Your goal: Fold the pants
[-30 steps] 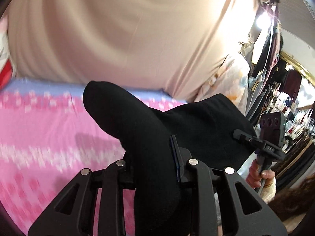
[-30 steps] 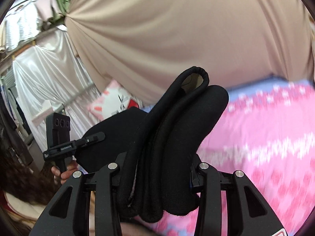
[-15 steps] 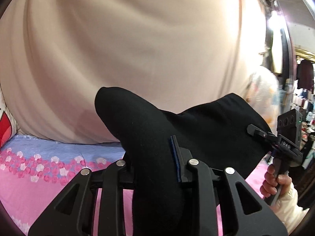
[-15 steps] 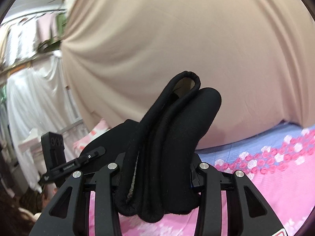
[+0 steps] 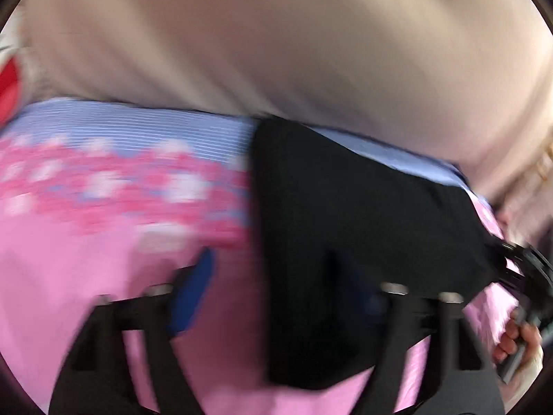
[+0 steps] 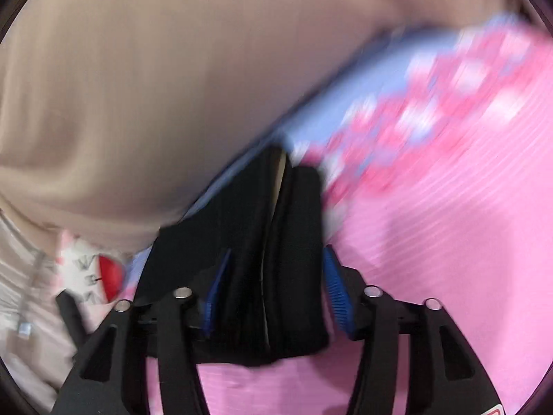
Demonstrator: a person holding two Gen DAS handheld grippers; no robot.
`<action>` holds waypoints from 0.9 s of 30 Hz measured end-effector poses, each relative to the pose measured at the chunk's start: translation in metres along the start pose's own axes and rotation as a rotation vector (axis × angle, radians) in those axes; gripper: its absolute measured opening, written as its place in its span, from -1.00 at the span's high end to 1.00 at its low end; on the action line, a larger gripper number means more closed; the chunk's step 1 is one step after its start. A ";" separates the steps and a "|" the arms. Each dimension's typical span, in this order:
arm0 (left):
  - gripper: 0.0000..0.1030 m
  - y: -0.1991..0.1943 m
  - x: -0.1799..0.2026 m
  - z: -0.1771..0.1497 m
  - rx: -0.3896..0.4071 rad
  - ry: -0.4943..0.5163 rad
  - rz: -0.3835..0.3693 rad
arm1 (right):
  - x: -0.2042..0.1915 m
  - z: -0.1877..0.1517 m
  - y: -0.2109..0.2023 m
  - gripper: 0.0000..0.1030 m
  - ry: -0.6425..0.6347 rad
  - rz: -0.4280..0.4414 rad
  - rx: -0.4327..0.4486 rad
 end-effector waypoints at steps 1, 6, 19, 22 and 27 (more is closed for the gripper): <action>-0.58 -0.011 -0.007 0.002 0.014 -0.014 0.024 | 0.001 0.006 -0.020 -0.20 -0.036 -0.085 0.075; -0.60 -0.071 0.016 0.019 0.098 0.050 0.074 | -0.060 0.011 -0.063 0.28 -0.234 -0.037 0.134; -0.89 0.011 0.072 -0.041 -0.055 0.258 0.265 | -0.065 -0.030 0.009 0.72 -0.325 -0.197 -0.041; -0.87 0.000 0.070 -0.042 -0.052 0.239 0.278 | -0.071 -0.037 -0.012 0.62 -0.343 -0.222 -0.005; -0.88 -0.029 0.075 -0.040 -0.011 0.225 0.286 | -0.084 -0.051 -0.029 0.56 -0.356 -0.169 0.005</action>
Point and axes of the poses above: each gripper's, at about its wrist camera, not at the fingertips, and y roughly the way its jaws point, x to its right, z to its top, the point moved 5 cm from there along y, roughly the way its jaws point, and after that the axes turned 1 degree about -y, right-handed, at the moved point
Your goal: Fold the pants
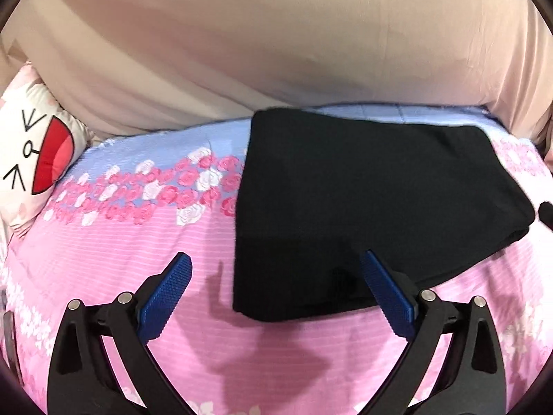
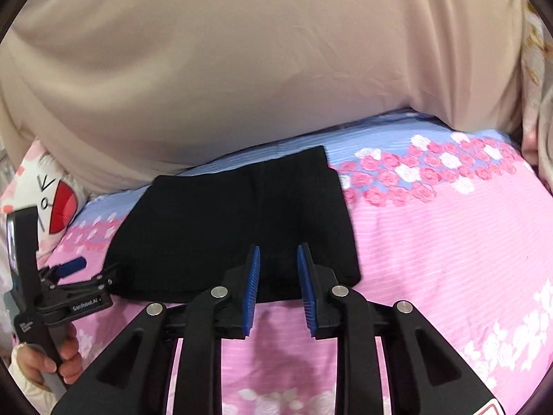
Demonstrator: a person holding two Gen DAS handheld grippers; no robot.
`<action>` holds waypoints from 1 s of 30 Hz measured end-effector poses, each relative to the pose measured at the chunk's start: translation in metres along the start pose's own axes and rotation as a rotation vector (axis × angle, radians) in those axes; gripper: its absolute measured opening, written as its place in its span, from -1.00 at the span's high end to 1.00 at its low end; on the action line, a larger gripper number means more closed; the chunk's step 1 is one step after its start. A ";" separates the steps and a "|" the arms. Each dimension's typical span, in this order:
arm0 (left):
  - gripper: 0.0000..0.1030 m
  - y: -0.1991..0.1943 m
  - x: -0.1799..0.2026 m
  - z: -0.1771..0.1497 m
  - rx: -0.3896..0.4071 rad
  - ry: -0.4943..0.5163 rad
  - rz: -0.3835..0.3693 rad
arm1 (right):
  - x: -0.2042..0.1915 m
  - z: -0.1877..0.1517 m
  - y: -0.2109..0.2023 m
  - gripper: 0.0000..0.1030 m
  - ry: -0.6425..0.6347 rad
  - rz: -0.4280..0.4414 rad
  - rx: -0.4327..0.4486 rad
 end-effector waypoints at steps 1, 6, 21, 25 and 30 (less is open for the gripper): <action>-0.88 0.002 -0.001 0.001 -0.001 -0.001 0.004 | -0.004 -0.001 0.001 0.56 -0.020 -0.001 -0.008; -0.88 0.001 -0.009 -0.001 -0.050 -0.031 0.025 | 0.010 -0.019 0.043 0.75 -0.025 -0.051 -0.117; -0.90 -0.052 -0.029 -0.046 -0.036 -0.034 0.050 | -0.003 -0.036 -0.027 0.46 -0.055 -0.111 -0.035; -0.90 -0.046 -0.037 -0.049 -0.065 -0.049 0.087 | 0.017 -0.031 -0.003 0.46 -0.053 -0.188 -0.077; -0.90 -0.044 -0.044 -0.053 -0.074 -0.070 0.076 | 0.024 -0.024 0.028 0.47 -0.080 -0.178 -0.126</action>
Point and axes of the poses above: each gripper's, at about its wrist camera, not at the fingertips, and y roughly the way its jaws point, x to its right, z to its top, the point moved 5 cm from there along y, roughly the way its jaws point, and after that the axes turned 1 degree about -y, right-handed, at the moved point
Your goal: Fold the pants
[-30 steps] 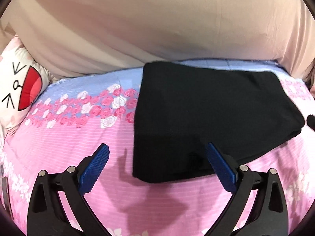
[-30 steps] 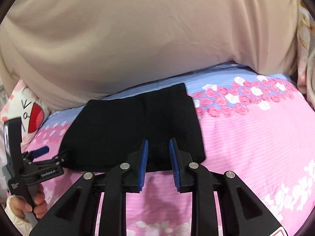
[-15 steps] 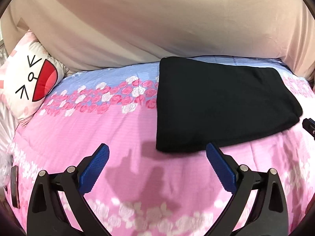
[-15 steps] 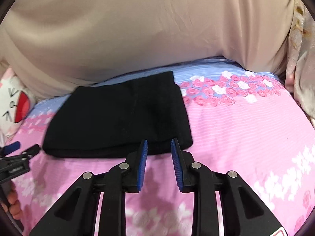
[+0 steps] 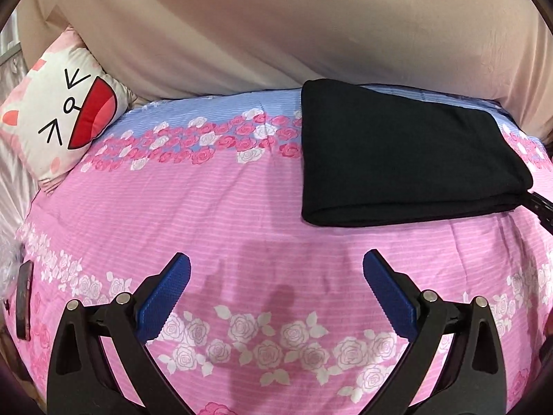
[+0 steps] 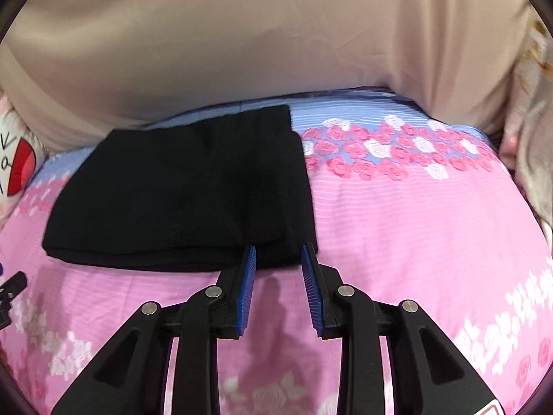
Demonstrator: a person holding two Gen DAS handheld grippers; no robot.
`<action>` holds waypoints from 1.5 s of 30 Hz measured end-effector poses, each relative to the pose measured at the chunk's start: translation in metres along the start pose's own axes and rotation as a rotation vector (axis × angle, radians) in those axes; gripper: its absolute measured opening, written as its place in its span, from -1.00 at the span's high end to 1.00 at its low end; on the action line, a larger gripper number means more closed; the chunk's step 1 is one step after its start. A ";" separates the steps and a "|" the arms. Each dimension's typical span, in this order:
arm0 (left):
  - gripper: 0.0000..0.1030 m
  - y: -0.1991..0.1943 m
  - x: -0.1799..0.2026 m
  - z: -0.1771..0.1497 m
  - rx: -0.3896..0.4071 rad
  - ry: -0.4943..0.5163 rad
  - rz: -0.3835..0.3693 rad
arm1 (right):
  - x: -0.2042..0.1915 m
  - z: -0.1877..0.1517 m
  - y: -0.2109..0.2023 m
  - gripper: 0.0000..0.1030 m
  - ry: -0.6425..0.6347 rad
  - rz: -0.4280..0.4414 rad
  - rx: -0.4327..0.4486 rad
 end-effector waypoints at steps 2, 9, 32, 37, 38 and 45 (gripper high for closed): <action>-0.90 0.001 0.001 0.000 -0.003 0.006 -0.004 | -0.003 0.005 0.003 0.53 -0.015 -0.002 0.004; -0.90 0.004 0.013 -0.003 -0.016 0.034 -0.019 | 0.022 0.007 0.021 0.46 0.066 0.035 0.003; -0.90 -0.095 0.017 -0.052 0.072 0.039 -0.079 | -0.074 -0.109 -0.135 -0.55 0.054 0.088 0.084; -0.90 -0.113 0.015 -0.055 0.110 0.045 -0.049 | -0.079 -0.115 -0.146 -0.62 0.052 0.079 0.112; -0.90 -0.115 0.015 -0.056 0.112 0.046 -0.054 | -0.078 -0.117 -0.147 -0.62 0.064 0.082 0.109; -0.90 -0.121 0.010 -0.068 0.123 0.048 -0.060 | -0.084 -0.129 -0.152 -0.64 0.079 0.100 0.090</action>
Point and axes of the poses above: each gripper's, at about its wrist camera, not at the fingertips, and y roughly the way its jaws point, x to its right, z to its top, the point moved 5 cm from there along y, roughly the way its jaws point, and after that the axes turned 1 degree about -y, right-handed, at the moved point
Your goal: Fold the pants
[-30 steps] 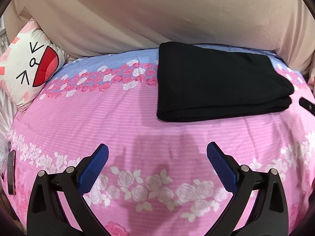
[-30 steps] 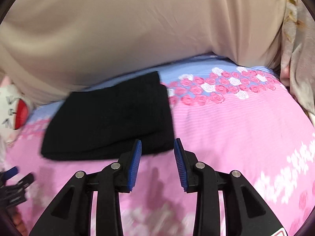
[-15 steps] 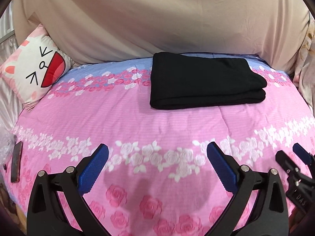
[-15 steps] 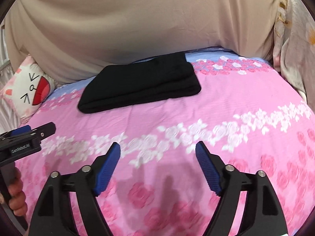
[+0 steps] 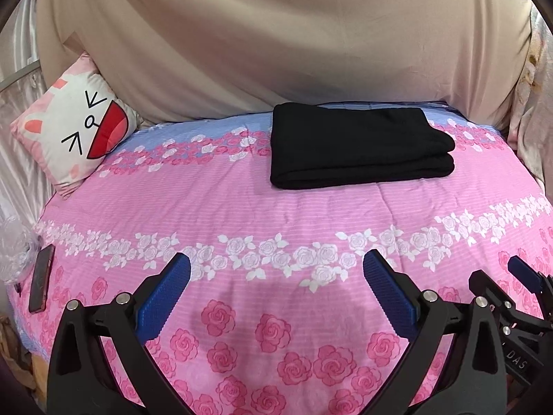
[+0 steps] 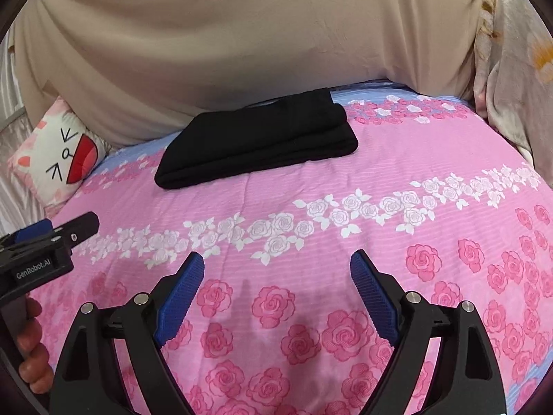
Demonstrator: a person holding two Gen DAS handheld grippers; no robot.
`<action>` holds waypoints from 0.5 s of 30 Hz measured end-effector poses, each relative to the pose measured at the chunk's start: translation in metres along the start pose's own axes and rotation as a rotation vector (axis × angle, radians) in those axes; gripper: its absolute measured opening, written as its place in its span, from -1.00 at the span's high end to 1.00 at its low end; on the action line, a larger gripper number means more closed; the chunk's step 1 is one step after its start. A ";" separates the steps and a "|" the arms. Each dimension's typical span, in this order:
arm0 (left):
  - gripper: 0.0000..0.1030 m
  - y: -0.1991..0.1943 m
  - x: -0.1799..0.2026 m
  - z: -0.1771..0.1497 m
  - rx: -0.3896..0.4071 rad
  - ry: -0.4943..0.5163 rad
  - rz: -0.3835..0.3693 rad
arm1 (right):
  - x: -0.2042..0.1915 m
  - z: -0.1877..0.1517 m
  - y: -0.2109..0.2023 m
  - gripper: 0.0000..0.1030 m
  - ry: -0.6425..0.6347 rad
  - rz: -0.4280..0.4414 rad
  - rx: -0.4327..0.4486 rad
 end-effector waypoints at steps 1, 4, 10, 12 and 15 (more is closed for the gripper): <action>-0.90 0.000 -0.003 -0.001 -0.006 -0.005 0.000 | -0.001 0.000 0.001 -0.64 -0.010 -0.006 0.000; -0.90 0.004 -0.019 -0.003 -0.017 -0.017 0.007 | 0.001 0.003 0.008 -0.66 -0.006 -0.007 0.002; -0.90 0.037 -0.037 0.006 -0.037 -0.036 0.053 | 0.014 0.036 0.041 -0.66 0.021 -0.003 -0.045; -0.90 0.050 -0.035 0.014 -0.058 -0.051 0.037 | 0.024 0.055 0.044 -0.66 0.052 -0.005 -0.033; -0.90 0.059 -0.027 0.024 -0.053 -0.061 0.015 | 0.037 0.070 0.043 -0.66 0.094 -0.017 -0.005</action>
Point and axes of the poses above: each gripper's, at about its wrist camera, not at the fingertips, and y roughly the way its jaws point, x to its right, z to its top, the point moved 5 cm from there along y, roughly the way its jaws point, and after that the axes turned 1 degree about -y, right-handed, at the moved point
